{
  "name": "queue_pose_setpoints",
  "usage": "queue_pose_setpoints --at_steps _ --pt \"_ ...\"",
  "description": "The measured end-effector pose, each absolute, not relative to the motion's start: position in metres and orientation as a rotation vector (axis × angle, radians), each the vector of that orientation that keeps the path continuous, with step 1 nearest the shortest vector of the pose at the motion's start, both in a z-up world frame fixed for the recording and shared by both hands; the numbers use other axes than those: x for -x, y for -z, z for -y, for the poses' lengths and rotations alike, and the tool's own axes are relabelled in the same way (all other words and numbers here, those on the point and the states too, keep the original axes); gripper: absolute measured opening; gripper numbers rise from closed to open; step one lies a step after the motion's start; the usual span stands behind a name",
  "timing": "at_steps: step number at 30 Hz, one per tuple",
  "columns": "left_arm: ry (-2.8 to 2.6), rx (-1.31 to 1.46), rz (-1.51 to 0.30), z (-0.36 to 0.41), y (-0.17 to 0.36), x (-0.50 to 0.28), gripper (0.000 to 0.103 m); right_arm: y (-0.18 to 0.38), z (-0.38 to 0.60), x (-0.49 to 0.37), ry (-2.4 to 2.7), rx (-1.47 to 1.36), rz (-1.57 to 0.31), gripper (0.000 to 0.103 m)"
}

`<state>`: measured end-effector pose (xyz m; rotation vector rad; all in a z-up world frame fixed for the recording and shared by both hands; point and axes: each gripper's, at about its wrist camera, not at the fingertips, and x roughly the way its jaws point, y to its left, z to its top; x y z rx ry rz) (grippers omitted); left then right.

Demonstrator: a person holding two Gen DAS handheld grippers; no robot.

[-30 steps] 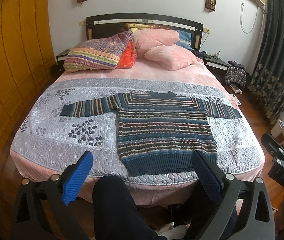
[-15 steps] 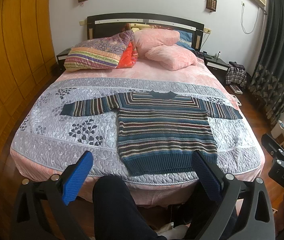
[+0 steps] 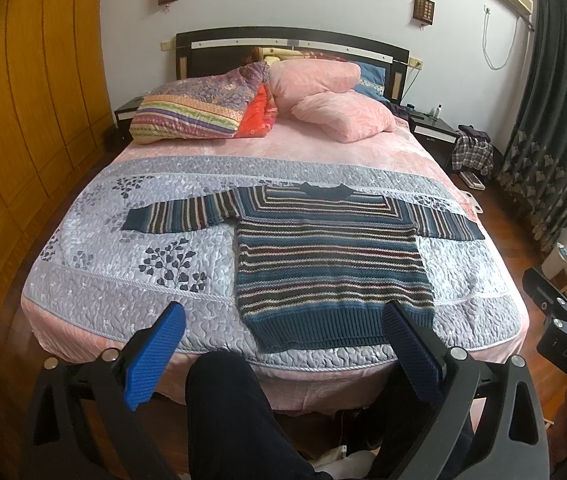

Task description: Fold small clothes

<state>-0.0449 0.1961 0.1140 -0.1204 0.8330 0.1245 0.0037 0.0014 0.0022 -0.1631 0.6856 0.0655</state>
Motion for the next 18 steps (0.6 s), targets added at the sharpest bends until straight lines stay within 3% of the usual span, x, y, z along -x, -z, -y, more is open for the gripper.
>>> queue_pose_setpoints --at_steps 18 --pt "-0.147 0.117 -0.776 -0.191 -0.143 0.05 0.099 -0.027 0.001 -0.007 -0.058 0.147 -0.642 0.101"
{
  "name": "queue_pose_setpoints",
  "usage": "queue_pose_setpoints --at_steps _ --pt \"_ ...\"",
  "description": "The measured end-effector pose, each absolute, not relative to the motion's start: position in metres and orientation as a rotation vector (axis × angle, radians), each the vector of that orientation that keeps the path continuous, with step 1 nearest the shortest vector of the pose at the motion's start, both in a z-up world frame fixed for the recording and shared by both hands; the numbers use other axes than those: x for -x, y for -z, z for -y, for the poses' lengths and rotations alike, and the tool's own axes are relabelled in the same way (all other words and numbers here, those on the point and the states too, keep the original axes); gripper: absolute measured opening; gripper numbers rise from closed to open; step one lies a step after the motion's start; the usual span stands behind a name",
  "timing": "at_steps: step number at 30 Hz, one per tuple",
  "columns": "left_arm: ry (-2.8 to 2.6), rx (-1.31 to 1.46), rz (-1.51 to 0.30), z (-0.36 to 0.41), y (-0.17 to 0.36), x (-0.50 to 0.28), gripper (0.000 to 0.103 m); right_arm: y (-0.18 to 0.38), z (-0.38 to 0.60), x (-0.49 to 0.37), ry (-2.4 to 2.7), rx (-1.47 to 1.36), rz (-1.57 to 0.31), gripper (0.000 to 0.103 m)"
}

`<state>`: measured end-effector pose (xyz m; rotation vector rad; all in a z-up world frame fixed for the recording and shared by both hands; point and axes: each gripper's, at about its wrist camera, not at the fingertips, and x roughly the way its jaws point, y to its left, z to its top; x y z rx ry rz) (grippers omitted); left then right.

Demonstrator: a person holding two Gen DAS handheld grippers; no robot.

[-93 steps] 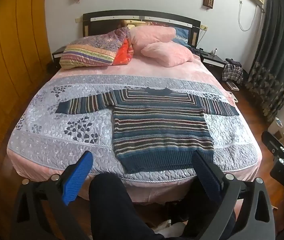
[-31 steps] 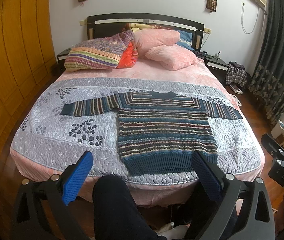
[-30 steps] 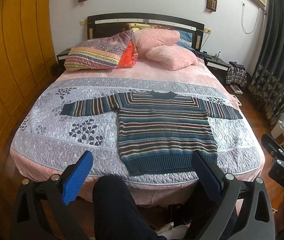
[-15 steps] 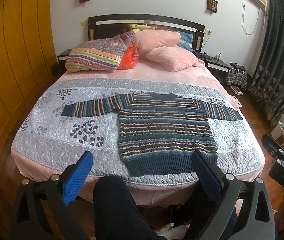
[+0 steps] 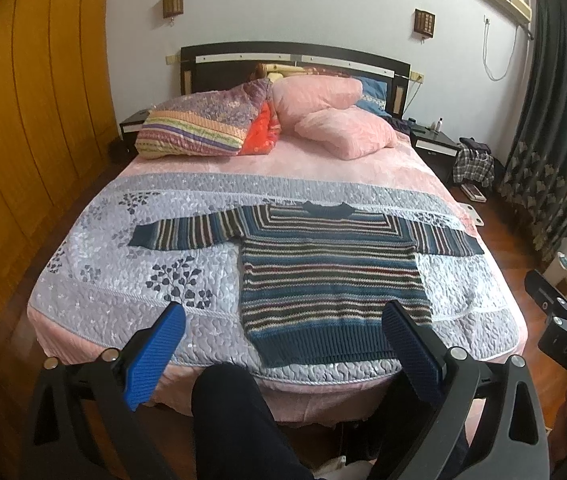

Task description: Fold small clothes

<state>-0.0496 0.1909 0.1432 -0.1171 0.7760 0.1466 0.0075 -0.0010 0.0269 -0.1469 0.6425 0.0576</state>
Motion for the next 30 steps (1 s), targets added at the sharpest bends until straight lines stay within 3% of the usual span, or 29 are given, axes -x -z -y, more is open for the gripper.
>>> queue_pose_setpoints --at_steps 10,14,19,23,24,26,27,30 --pt "-0.16 0.103 -0.744 -0.192 -0.138 0.029 0.099 -0.016 0.015 -0.035 -0.108 0.109 -0.659 0.1" --pt "-0.175 0.063 -0.769 -0.194 -0.113 -0.002 0.099 0.011 0.044 -0.07 -0.199 -0.002 -0.653 0.1" --pt "-0.007 0.113 -0.727 -0.198 -0.081 -0.033 0.099 0.065 0.093 -0.15 -0.169 -0.088 -0.813 0.1" --pt "0.061 0.139 -0.787 -0.195 -0.048 -0.072 0.099 0.118 0.164 -0.213 -0.159 -0.349 -0.908 0.1" --pt "0.079 0.15 -0.789 -0.194 -0.042 -0.08 0.099 0.137 0.188 -0.231 -0.133 -0.43 -0.932 0.096" --pt "0.101 0.168 -0.796 -0.192 -0.028 -0.098 0.099 0.166 0.223 -0.256 -0.1 -0.538 -0.966 0.074" --pt "0.108 0.176 -0.807 -0.19 -0.02 -0.108 0.099 0.187 0.245 -0.272 -0.09 -0.617 -1.002 0.056" --pt "0.135 0.204 -0.835 -0.187 0.003 -0.14 0.099 0.232 0.294 -0.311 -0.053 -0.791 -1.028 0.054"
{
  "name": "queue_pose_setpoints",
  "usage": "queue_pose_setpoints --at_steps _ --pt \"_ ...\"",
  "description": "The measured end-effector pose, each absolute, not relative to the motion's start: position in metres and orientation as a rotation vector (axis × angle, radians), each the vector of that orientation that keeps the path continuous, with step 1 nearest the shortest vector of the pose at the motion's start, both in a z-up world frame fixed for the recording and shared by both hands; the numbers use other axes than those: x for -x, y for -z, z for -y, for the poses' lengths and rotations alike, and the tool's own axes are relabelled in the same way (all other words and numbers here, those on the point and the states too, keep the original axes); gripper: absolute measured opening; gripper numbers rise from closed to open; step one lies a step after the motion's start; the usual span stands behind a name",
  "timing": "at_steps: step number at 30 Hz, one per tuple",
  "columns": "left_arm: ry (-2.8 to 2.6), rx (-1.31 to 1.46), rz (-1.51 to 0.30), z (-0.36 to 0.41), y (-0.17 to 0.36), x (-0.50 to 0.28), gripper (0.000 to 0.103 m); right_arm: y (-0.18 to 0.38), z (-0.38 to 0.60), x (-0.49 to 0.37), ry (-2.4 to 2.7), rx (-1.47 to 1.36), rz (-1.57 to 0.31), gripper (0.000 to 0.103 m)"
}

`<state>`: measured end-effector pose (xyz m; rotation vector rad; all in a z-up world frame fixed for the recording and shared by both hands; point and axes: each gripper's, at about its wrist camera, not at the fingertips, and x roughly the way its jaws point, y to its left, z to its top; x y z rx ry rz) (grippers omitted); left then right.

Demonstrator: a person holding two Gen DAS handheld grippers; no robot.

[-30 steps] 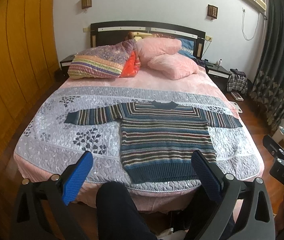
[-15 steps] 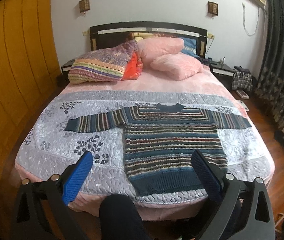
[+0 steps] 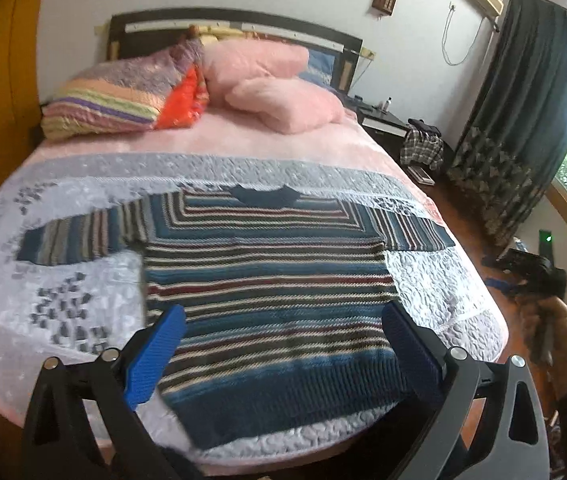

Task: Fold small clothes
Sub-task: 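Grasp the sweater sleeve cuff with the right tool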

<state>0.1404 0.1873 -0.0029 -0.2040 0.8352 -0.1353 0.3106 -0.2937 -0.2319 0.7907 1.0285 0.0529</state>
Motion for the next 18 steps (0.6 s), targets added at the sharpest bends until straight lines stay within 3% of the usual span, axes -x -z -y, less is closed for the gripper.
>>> queue_pose_setpoints --at_steps 9,18 --pt "0.207 0.349 -0.921 -0.19 0.081 -0.229 0.099 0.331 0.42 -0.427 -0.003 -1.182 -0.923 0.049" --pt "0.224 0.442 -0.94 -0.191 0.138 -0.287 0.099 0.39 0.495 -0.513 0.127 -1.26 -0.829 0.047"
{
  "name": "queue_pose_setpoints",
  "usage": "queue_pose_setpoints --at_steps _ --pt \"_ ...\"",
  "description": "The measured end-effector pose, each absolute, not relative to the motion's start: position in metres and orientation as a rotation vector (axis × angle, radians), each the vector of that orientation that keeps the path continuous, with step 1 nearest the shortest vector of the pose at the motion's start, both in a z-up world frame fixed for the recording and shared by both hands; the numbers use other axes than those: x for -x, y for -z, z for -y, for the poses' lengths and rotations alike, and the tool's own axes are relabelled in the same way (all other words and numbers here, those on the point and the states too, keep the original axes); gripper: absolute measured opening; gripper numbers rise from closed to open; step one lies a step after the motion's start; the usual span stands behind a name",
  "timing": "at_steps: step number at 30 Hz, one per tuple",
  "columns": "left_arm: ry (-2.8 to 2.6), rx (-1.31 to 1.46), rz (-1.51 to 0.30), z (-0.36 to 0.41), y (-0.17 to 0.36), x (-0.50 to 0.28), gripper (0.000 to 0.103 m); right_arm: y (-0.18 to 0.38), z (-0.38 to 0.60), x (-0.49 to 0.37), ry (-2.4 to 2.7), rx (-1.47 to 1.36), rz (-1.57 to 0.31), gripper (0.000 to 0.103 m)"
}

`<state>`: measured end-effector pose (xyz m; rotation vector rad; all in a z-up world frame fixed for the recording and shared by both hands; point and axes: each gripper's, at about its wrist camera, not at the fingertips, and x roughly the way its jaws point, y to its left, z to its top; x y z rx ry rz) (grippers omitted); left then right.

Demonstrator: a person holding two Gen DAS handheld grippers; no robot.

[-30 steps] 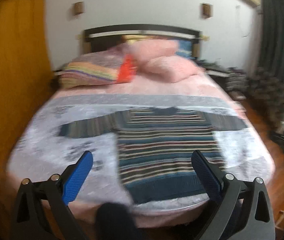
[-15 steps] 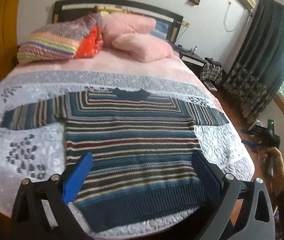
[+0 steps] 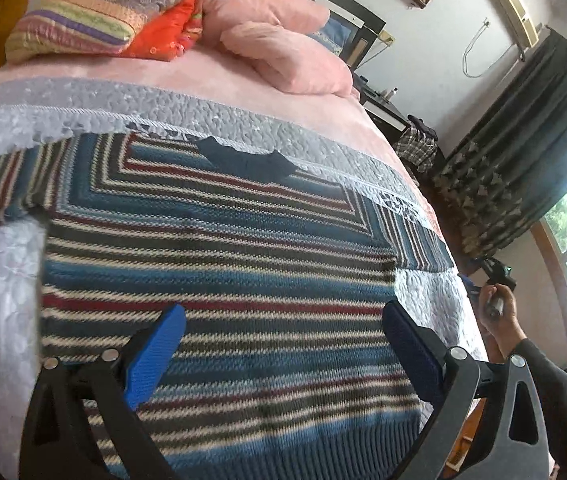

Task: Fold small clothes
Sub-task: 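Grasp the sweater sleeve cuff with the right tool, then carry the held sleeve across the sweater body and open the right tool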

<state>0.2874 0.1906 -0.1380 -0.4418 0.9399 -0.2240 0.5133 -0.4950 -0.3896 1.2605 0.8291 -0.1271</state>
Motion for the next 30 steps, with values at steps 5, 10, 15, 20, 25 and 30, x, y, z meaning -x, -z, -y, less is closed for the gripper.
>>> queue_pose_setpoints --at_steps 5,10,15,20,25,30 --pt "0.233 0.509 -0.95 -0.195 0.163 -0.303 0.099 0.417 0.501 -0.538 0.186 -1.218 -0.873 0.046" --pt "0.23 0.547 -0.967 -0.201 0.18 -0.309 0.099 0.429 0.501 -0.559 0.192 -1.197 -0.859 0.046" --pt "0.246 0.598 -0.945 -0.208 0.188 -0.312 0.099 0.43 0.503 -0.565 0.132 -1.261 -0.788 0.042" --pt "0.225 0.68 -0.961 -0.219 0.203 -0.318 0.099 0.427 0.499 -0.574 0.145 -1.191 -0.834 0.017" --pt "0.207 0.679 -0.943 -0.227 0.202 -0.32 0.099 0.363 0.467 -0.584 0.098 -1.015 -0.795 0.012" --pt "0.205 0.586 -0.919 -0.227 0.182 -0.316 0.099 0.28 0.391 -0.587 -0.002 -0.772 -0.76 0.012"
